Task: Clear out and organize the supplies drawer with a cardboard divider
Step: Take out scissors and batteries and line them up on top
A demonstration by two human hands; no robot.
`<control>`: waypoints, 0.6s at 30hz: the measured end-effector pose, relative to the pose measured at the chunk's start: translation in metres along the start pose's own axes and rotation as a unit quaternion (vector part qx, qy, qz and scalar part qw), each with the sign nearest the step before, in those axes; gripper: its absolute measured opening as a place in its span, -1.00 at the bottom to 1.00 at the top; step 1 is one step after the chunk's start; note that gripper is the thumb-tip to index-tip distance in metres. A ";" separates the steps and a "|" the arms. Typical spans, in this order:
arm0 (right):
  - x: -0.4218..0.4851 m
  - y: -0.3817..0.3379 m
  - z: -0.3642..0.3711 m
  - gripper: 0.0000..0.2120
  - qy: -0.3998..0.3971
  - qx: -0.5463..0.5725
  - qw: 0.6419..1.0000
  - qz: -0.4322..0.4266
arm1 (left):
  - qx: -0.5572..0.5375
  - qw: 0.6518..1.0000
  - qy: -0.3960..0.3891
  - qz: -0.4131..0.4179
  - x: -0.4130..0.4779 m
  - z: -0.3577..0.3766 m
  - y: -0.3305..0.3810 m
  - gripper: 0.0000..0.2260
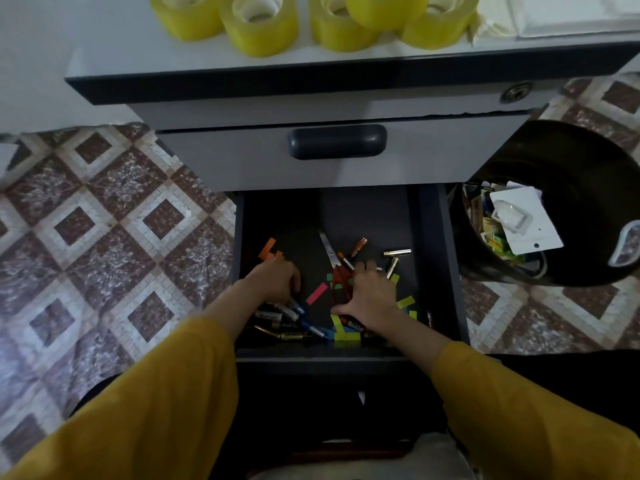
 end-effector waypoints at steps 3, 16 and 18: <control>0.000 -0.003 0.002 -0.17 -0.001 0.011 1.000 0.005 | 0.027 0.999 0.016 -0.006 -0.004 0.010 0.002 -0.74; -0.003 -0.001 -0.006 -0.36 -0.034 0.047 0.998 -0.001 | 0.111 0.992 0.041 0.032 -0.006 0.014 0.020 -0.83; -0.008 0.001 -0.012 -0.42 -0.042 0.050 0.998 -0.008 | 0.101 0.993 0.048 0.032 -0.012 0.013 0.019 -0.82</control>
Point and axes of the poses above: each hand's wrist, its own x-axis towards the middle knuckle, its own z-axis out of the palm, y = z × x, the point moved 1 cm from there along x, towards the middle knuckle
